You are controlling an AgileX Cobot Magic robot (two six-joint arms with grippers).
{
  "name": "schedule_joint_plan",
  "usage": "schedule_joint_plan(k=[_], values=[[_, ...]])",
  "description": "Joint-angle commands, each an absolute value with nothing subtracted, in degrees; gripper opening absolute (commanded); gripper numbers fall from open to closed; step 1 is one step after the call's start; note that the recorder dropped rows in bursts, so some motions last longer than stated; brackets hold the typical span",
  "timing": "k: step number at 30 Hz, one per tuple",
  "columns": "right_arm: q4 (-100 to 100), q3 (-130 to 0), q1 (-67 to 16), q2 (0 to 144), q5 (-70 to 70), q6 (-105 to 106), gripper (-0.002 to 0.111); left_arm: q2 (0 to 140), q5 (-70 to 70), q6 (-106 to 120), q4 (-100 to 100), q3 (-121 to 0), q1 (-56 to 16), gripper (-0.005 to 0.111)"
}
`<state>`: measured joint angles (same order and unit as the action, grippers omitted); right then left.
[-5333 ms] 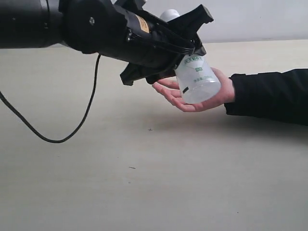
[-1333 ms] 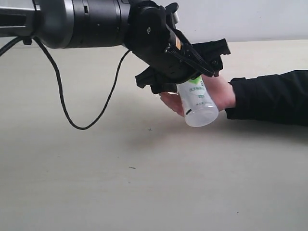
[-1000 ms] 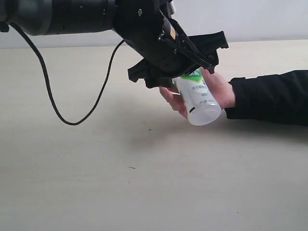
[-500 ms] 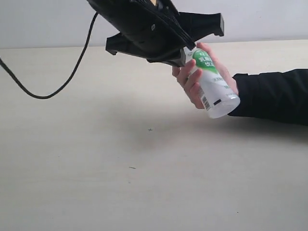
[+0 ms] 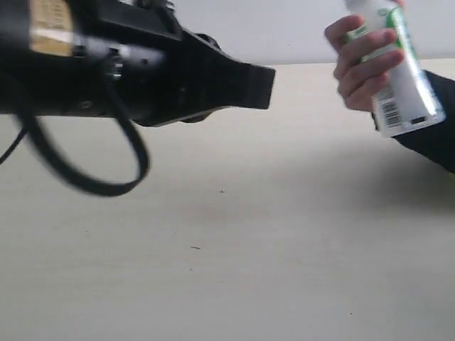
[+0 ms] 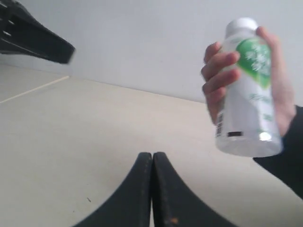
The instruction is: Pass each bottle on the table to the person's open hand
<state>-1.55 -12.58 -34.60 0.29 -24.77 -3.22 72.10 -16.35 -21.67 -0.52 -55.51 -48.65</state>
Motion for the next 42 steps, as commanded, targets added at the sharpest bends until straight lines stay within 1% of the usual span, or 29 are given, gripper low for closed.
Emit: schedule_joint_plan(k=[1, 6, 12, 29, 32, 35, 39, 42], values=[[-1.6, -12.4, -34.6, 0.0, -24.2, -3.2, 0.000, 60.0, -7.5, -21.1, -0.6, -48.0, -51.3, 0.000], [-1.6, -12.4, -34.6, 0.0, -24.2, -3.2, 0.000, 50.4, -13.4, -20.5, -0.4, -44.5, -51.4, 0.000], [-1.6, -12.4, -34.6, 0.0, -24.2, -3.2, 0.000, 44.8, -22.1, -20.5, -0.4, -44.4, -51.4, 0.000], [-1.6, -12.4, -34.6, 0.0, -24.2, -3.2, 0.000, 44.0, -21.3, -19.2, 0.5, -44.4, -51.2, 0.000], [-1.6, -12.4, -34.6, 0.0, -24.2, -3.2, 0.000, 43.8, -18.1, -19.2, 1.2, -43.4, -48.9, 0.000], [-1.6, -12.4, -34.6, 0.0, -24.2, -3.2, 0.000, 43.0, -15.0, -19.8, 1.0, -41.5, -44.3, 0.000], [-1.6, -12.4, -34.6, 0.0, -24.2, -3.2, 0.000, 40.2, -11.2, -21.8, 0.8, -36.1, -35.8, 0.000], [-1.6, -12.4, -34.6, 0.0, -24.2, -3.2, 0.000, 36.1, -3.8, -21.8, 0.8, -28.6, -29.0, 0.000]])
